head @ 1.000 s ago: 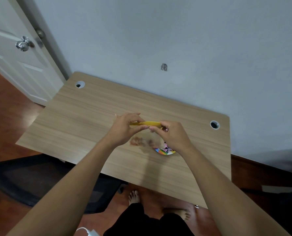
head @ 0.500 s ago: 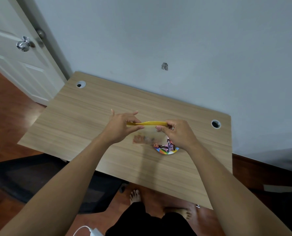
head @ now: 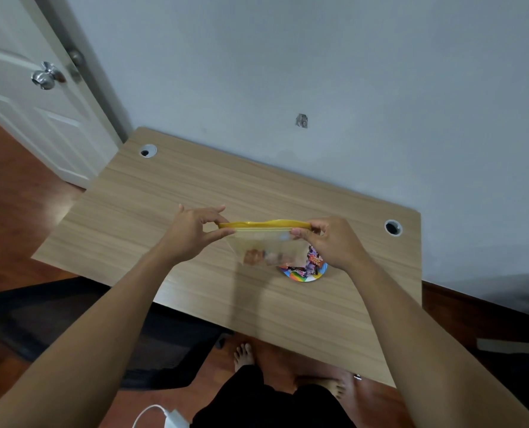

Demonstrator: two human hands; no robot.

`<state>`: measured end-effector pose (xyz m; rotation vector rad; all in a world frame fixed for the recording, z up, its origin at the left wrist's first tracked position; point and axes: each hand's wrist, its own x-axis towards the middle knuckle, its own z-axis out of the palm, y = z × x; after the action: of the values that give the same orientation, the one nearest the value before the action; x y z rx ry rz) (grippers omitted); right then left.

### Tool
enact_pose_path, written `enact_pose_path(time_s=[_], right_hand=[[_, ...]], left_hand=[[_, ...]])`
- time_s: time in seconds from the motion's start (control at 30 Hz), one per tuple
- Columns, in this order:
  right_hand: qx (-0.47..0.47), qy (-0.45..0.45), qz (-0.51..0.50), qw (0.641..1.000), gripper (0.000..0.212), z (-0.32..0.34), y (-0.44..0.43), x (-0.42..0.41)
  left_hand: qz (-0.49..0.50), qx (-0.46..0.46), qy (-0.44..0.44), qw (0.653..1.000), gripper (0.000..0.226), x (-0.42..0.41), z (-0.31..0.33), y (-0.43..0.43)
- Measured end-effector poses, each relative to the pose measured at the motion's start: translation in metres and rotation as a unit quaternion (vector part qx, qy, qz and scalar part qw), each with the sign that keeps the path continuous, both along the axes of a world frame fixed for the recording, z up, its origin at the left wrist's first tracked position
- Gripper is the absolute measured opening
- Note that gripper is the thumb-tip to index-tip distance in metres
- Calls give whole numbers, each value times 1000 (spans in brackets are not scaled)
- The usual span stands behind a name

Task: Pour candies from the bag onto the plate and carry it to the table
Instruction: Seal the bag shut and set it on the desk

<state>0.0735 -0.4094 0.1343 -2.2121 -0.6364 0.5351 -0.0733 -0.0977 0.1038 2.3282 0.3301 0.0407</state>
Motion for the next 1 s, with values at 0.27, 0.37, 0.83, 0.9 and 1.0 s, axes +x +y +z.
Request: enact_pose_path(time_s=[0.27,0.37,0.83,0.9,1.0], right_hand=[[-12,47,-5,999,19,-28,18,-2],[-35,78,26,996,20,-50,29,-10],[-37,148,-30,988,17,-124,53,-22],[-28,165,-49,985,19,-128,48,-18],[-25,186,-83,979,23,-131,33,-8]], left_hand=[[47,-80,13,996,15,-16,-16,18],[61,-53,35,996,10,-23,-29,29],[138,-22,49,989,3,-21,-82,47],[155,-19,33,987,8,-14,-84,46],[160,-17,2,987,26,-3,-84,39]])
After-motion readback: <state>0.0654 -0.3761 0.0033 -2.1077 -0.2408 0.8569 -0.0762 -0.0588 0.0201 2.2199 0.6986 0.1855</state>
